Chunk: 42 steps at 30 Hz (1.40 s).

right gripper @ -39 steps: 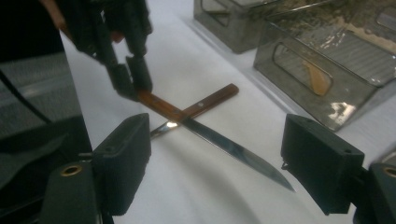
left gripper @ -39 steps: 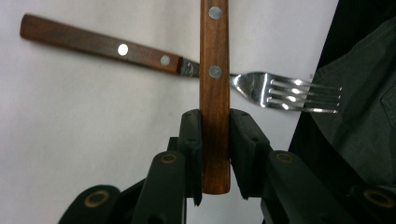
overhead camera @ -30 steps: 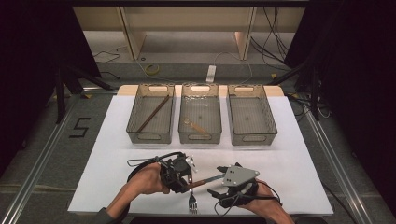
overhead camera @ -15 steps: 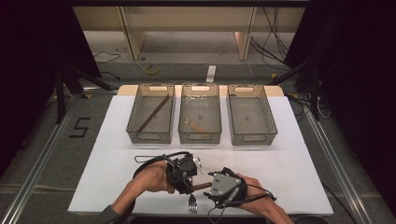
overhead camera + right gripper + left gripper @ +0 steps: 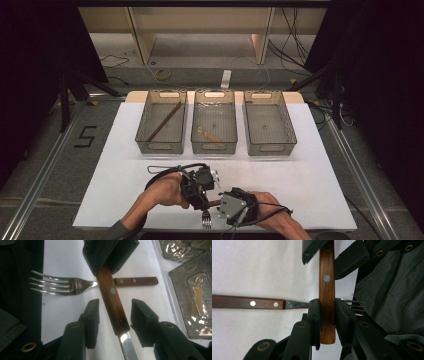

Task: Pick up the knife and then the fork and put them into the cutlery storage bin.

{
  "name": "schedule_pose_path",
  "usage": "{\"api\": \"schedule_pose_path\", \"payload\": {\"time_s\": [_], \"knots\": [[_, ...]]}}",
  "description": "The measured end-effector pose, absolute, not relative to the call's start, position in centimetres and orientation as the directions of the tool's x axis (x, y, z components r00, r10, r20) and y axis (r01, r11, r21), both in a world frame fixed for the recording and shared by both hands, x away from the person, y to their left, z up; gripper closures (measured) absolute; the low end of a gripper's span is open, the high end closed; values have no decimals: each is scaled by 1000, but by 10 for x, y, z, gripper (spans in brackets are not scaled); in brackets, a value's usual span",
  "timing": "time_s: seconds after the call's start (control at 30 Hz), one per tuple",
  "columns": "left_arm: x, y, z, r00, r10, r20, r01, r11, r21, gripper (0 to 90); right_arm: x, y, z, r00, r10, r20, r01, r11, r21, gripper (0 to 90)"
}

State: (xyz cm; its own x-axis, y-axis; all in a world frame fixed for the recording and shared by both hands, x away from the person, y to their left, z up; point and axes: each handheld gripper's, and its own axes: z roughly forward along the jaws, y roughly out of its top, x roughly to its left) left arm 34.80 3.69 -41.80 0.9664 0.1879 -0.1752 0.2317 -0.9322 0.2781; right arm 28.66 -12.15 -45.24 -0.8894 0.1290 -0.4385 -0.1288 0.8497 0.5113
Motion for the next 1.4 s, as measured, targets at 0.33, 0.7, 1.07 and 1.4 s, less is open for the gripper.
{"api": "schedule_pose_path", "payload": {"time_s": [0.33,0.7,1.07,1.4], "knots": [[348,35,-419,965,183,-186,230,-935,271,747,284,-120,-455,-883,103,-457,-152,859,488,700],[351,36,-416,957,200,-209,258,-917,305,729,282,-121,-458,-865,-10,-503,-246,880,406,773],[356,51,-408,941,300,-160,339,-859,385,362,288,-131,-453,-857,29,-515,-218,884,413,775],[358,77,-401,900,419,-123,409,-712,571,193,304,-157,-439,-844,179,-505,-99,874,476,774]]}}
